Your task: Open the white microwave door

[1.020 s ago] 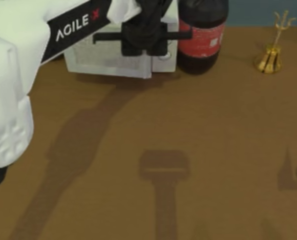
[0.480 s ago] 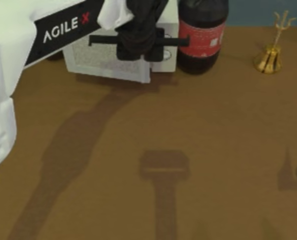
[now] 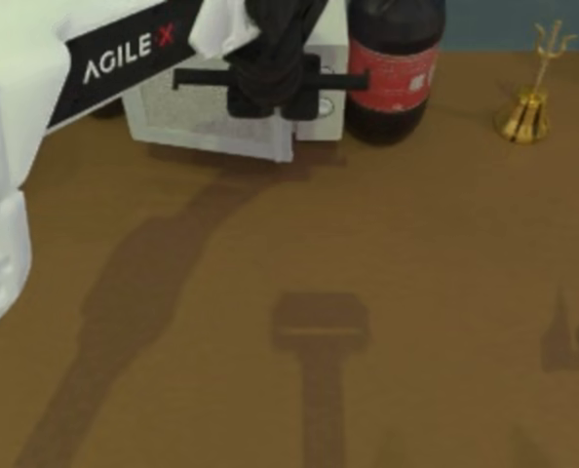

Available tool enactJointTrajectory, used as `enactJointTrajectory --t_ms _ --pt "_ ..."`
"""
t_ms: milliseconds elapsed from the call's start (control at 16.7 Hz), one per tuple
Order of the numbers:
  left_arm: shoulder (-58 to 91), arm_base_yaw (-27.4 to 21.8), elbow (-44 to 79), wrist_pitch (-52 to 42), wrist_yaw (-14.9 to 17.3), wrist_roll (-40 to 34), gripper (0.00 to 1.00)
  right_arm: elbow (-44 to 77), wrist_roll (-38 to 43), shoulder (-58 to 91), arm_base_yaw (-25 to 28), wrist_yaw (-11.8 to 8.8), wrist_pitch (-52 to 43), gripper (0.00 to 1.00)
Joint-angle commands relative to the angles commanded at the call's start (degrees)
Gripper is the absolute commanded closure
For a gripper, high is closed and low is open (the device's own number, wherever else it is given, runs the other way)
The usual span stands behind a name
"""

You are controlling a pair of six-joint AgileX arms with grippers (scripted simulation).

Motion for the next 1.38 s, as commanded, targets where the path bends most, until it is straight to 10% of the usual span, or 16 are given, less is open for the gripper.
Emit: enactJointTrajectory --t_ms 1380 --pt "-5.33 0.68 -8.61 4.47 2.83 5.57 1.00 0.00 0.00 0.00 0.00 0.00 0.00 0.00"
